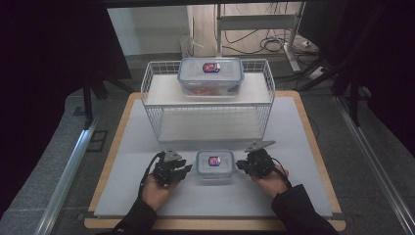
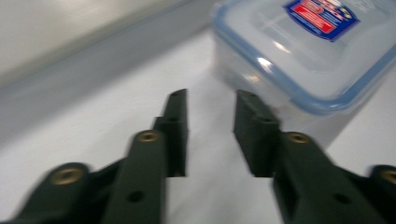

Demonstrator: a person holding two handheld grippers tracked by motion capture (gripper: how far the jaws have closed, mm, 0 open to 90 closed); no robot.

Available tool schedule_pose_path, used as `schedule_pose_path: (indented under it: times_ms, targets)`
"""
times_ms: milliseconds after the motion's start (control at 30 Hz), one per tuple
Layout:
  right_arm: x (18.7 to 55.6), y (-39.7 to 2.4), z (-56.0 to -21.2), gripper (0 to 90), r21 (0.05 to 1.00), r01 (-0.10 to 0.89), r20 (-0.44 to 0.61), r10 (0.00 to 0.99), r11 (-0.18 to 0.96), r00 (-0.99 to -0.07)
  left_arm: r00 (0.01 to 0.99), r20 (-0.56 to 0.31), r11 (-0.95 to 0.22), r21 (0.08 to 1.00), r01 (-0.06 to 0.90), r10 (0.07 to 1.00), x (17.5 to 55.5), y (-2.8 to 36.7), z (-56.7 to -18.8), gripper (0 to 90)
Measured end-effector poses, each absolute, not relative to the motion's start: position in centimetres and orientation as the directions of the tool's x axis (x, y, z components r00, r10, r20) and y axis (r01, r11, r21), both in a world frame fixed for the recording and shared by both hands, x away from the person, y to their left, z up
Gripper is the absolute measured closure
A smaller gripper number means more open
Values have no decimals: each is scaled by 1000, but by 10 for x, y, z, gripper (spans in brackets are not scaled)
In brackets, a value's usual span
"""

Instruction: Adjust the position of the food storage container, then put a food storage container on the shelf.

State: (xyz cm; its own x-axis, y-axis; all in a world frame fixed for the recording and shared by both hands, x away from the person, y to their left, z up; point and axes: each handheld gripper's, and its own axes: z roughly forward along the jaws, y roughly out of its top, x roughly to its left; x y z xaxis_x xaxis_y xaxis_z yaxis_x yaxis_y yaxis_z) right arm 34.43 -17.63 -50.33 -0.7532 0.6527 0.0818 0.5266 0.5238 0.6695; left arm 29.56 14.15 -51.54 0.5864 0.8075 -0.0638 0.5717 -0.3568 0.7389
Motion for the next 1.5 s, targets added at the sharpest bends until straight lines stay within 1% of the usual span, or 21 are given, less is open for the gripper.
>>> schedule_pose_path:
  times_ms: [100, 233, 333, 367, 400, 433, 500, 567, 633, 767, 1100, 1267, 1400, 1500]
  targets:
    - [343, -185, -501, 738, 675, 522, 89, 645, 522, -759, 579, -71, -335, 757, 561, 812, 290, 153, -513, 504]
    - [339, -195, -498, 624, 688, 501, 86, 626, 525, -775, 583, -67, -337, 760, 555, 810, 283, 160, -514, 363]
    - [336, -199, -496, 531, 702, 485, 79, 620, 522, -781, 594, -69, -340, 764, 548, 802, 278, 162, -515, 282]
    - [335, -200, -495, 474, 707, 482, 72, 625, 518, -777, 595, -66, -344, 763, 547, 801, 277, 163, -515, 250]
    - [334, -201, -494, 442, 710, 480, 68, 628, 515, -775, 598, -64, -350, 759, 549, 799, 276, 163, -516, 234]
    - [334, -201, -494, 385, 716, 480, 69, 633, 507, -771, 598, -64, -352, 757, 551, 799, 276, 163, -517, 208]
    - [333, -202, -495, 311, 722, 479, 67, 639, 499, -766, 607, -55, -369, 749, 550, 793, 275, 163, -519, 182]
    - [332, -203, -497, 235, 727, 485, 80, 642, 486, -762, 612, -41, -385, 744, 547, 790, 274, 163, -520, 126]
    - [330, -205, -498, 183, 726, 488, 76, 649, 484, -757, 619, -29, -401, 738, 543, 785, 273, 162, -521, 97]
    - [331, -208, -502, 147, 714, 488, 53, 657, 501, -752, 634, -27, -427, 716, 552, 773, 273, 159, -520, 66]
    - [333, -208, -502, 100, 729, 486, 63, 660, 482, -749, 647, -55, -398, 748, 531, 761, 276, 161, -523, 21]
    - [334, -207, -501, 78, 724, 479, 48, 656, 496, -753, 658, -42, -402, 761, 508, 752, 278, 159, -525, 20]
    - [335, -205, -500, 50, 727, 471, 52, 645, 499, -763, 659, -65, -373, 781, 501, 749, 281, 158, -522, 10]
    - [336, -202, -499, 40, 720, 472, 61, 631, 508, -773, 662, -80, -377, 768, 518, 745, 284, 155, -517, 17]
